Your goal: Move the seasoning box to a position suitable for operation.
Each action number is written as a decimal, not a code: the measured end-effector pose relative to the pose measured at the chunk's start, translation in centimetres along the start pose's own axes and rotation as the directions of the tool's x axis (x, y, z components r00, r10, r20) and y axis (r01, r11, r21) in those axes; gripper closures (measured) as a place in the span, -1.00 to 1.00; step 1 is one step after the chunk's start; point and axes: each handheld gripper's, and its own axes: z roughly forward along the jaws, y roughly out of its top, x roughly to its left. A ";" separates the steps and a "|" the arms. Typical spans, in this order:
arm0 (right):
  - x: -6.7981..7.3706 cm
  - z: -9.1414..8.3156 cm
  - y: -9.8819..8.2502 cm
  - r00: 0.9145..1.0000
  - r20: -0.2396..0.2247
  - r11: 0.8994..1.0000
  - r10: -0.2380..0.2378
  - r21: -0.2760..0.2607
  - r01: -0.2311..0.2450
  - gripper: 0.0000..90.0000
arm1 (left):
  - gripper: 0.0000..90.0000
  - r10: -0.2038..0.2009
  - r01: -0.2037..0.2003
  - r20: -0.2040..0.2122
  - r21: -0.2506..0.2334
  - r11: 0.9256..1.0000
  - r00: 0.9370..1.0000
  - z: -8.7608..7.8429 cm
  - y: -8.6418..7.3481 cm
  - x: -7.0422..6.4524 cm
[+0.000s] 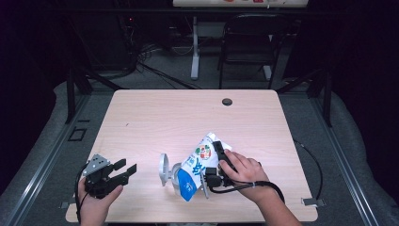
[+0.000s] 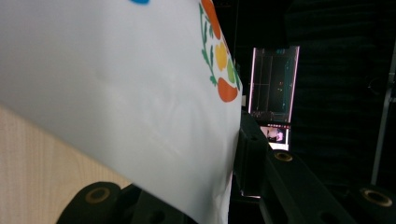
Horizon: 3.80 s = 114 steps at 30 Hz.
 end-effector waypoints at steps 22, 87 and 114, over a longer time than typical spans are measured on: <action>1.3 0.2 -0.8 0.968 -0.095 0.973 0.232 0.001 -0.233 0.70 | 0.11 0.000 0.000 -0.001 0.001 1.000 1.000 0.0 0.0 -0.1; 4.6 1.8 -5.2 0.204 -0.397 0.329 0.895 0.280 -0.902 0.69 | 0.11 -0.001 0.001 -0.002 0.000 1.000 1.000 0.1 0.0 0.0; 6.7 2.9 -7.4 -0.067 -0.339 0.099 0.938 0.449 -0.888 0.66 | 0.11 0.005 -0.005 -0.003 0.011 1.000 1.000 0.2 -0.1 -0.1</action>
